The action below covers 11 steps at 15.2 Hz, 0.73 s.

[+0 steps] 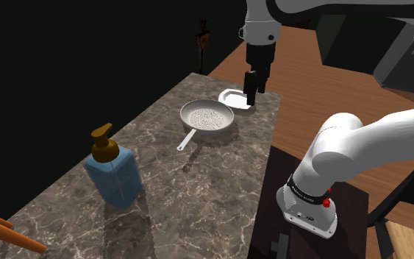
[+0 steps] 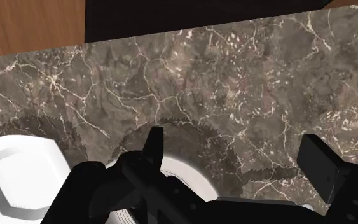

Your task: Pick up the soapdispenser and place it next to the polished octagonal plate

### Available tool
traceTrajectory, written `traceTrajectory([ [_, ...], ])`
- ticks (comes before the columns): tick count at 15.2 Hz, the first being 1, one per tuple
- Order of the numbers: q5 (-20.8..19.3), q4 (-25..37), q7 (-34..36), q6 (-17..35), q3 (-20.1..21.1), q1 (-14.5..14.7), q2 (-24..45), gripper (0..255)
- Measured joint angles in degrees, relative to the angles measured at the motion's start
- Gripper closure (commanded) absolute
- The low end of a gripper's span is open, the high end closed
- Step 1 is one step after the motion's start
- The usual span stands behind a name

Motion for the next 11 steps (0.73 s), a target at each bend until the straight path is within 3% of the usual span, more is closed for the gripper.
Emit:
traceTrajectory([
  [2, 0.43, 0.18, 0.56, 0.29, 0.53, 0.19, 0.35, 0],
  [11, 6.43, 8.89, 11.24, 4.98, 10.14, 2.6, 11.24, 0],
])
